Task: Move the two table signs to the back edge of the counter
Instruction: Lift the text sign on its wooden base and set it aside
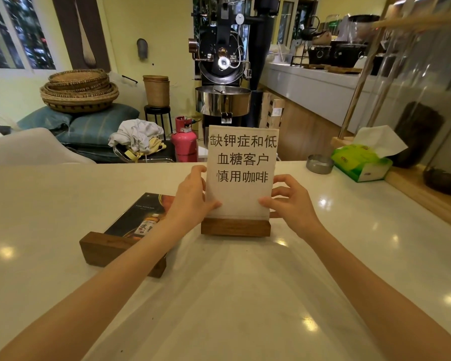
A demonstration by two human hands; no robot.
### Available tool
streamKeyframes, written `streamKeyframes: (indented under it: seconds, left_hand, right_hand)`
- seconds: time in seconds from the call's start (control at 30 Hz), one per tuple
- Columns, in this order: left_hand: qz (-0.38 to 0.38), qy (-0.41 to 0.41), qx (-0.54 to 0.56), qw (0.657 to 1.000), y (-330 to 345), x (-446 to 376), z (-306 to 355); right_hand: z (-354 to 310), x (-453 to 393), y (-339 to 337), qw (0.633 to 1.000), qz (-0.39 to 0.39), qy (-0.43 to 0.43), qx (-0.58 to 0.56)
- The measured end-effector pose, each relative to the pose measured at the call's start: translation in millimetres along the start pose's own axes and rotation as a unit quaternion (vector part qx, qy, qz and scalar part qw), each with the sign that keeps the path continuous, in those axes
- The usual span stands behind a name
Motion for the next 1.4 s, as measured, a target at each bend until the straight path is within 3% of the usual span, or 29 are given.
streamKeyframes:
  seconds: [0.3,0.7,0.83,0.93,1.03,1.13,1.27,1.4]
  left_hand:
    - [0.016,0.023,-0.014,1.0,1.2,16.6,-0.3]
    - [0.026,0.025,-0.021,0.999,2.2,25.6,0.5]
    - [0.009,0.028,-0.024,0.999,1.5,25.3,0.8]
    - [-0.049,-0.003,-0.019,0.999,-2.2,22.0,-5.7]
    - [-0.089,-0.092,0.047,0.991,-20.2,20.2,-19.2]
    - [-0.112,-0.178,0.112,0.971,-47.1,18.7,-39.3]
    - [-0.149,-0.245,0.132,0.949,-82.5,21.6,-73.0]
    - [-0.12,-0.268,0.135,0.946,-110.7,25.9,-106.5]
  right_hand:
    - [-1.4,11.3,1.3,0.998,0.004,-0.04,0.047]
    - [4.6,18.7,-2.7,0.995,0.036,0.004,0.09]
    - [-1.4,27.9,-7.1,0.985,0.106,0.003,0.134]
    - [-9.9,43.5,-8.6,0.974,0.166,-0.013,0.153]
    - [-14.1,48.5,16.2,0.986,0.101,0.01,0.135]
    - [-9.8,49.7,60.5,0.994,-0.013,0.105,0.034]
    - [-4.4,56.4,119.2,0.957,-0.131,0.248,-0.079]
    - [3.3,59.2,157.6,0.931,-0.185,0.304,-0.085]
Point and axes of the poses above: each hand's wrist, its own x-axis away from the middle knuckle, its own y-axis out of the palm, z = x × y, the point moved 8 cm from there along -x, towards the middle knuckle, and after that the axes turned 2 degrees about x, right-handed, at the moved point
